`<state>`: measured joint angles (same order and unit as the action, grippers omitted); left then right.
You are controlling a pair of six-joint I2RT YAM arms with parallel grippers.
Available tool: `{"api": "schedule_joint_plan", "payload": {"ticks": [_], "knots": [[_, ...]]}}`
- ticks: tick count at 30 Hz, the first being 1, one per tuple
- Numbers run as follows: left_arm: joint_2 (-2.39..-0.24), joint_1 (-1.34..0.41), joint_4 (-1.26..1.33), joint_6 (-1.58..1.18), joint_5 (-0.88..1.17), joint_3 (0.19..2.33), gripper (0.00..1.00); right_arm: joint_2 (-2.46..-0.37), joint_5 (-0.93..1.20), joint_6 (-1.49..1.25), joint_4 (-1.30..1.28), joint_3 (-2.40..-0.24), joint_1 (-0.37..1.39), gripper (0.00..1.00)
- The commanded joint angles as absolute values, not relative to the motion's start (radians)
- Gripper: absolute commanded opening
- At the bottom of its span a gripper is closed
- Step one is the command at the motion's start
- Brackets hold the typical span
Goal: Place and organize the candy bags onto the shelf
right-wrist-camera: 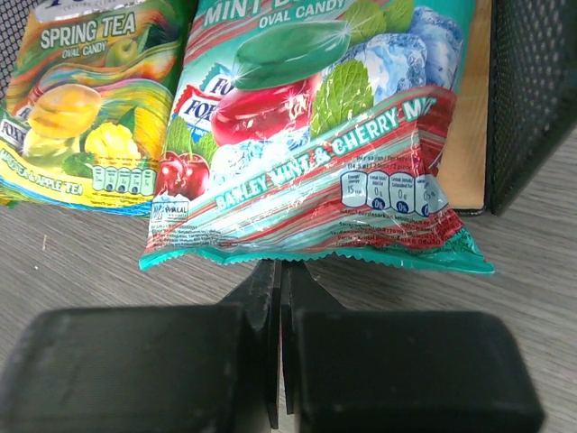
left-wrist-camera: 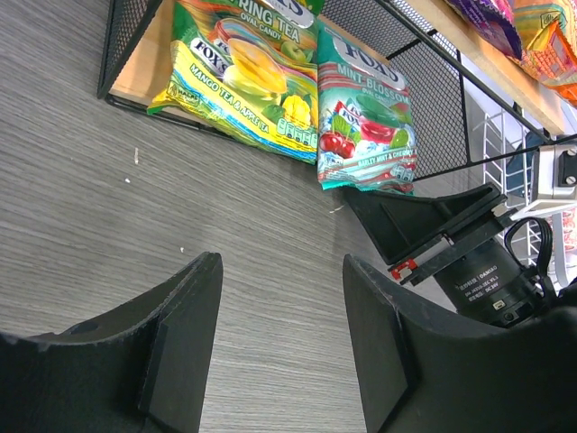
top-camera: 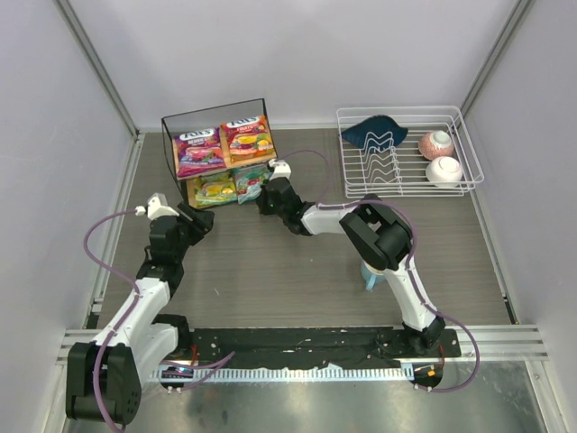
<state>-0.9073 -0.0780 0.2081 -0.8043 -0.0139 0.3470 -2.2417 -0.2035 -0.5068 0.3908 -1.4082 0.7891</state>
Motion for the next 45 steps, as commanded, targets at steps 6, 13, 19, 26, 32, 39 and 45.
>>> {"api": "schedule_joint_plan", "payload": {"ticks": [6,13,19,26,32,39,45], "knots": [[-0.897,-0.077,0.219,-0.801,-0.003,0.345,0.6,-2.243,-0.241,-0.514,0.506,-1.457,0.785,0.01],[-0.9,-0.077,0.219,-0.799,-0.003,0.344,0.6,-2.278,-0.262,-0.537,0.446,-1.511,0.775,0.01],[-0.905,-0.077,0.224,-0.799,-0.003,0.341,0.6,-2.27,-0.252,-0.546,0.449,-1.488,0.767,0.01],[-0.896,-0.075,0.225,-0.805,-0.003,0.33,0.6,-2.195,-0.209,-0.534,0.535,-1.375,0.767,0.07],[-0.865,-0.075,0.206,-0.808,-0.003,0.325,0.61,-2.129,-0.129,-0.544,0.56,-1.304,0.769,0.23],[-0.818,-0.077,0.124,-0.81,0.023,0.336,0.76,-1.987,-0.049,-0.574,0.618,-1.109,0.772,0.42],[-0.764,-0.075,0.003,-0.828,0.07,0.386,0.93,-1.827,-0.014,-0.554,0.519,-1.014,0.782,0.8]]}}
